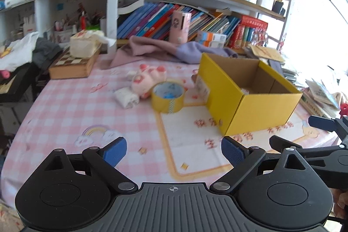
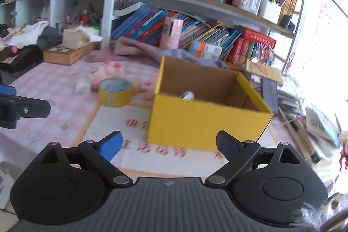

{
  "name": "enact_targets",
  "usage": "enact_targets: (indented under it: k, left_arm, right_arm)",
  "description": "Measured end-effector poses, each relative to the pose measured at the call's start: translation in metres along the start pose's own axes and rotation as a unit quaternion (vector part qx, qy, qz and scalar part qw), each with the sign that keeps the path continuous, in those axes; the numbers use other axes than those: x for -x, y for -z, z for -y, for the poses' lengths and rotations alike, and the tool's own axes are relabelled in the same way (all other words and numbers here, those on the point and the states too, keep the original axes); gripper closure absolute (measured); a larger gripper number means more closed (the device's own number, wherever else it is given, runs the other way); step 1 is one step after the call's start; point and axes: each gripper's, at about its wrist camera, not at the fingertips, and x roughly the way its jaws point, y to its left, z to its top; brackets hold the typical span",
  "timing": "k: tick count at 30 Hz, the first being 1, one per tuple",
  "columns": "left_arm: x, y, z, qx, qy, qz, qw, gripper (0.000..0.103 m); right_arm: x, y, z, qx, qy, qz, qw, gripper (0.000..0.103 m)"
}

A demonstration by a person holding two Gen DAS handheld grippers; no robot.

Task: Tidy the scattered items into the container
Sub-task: 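Lift both tools out of the yellow box and back away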

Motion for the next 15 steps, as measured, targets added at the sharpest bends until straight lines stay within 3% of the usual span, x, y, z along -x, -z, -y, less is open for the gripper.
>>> enact_targets:
  k: [15]
  left_arm:
    - [0.012, 0.036, -0.026, 0.019, -0.044, -0.053, 0.9975, 0.007]
  right_arm:
    - [0.010, 0.010, -0.051, 0.050, -0.073, -0.039, 0.995, 0.009]
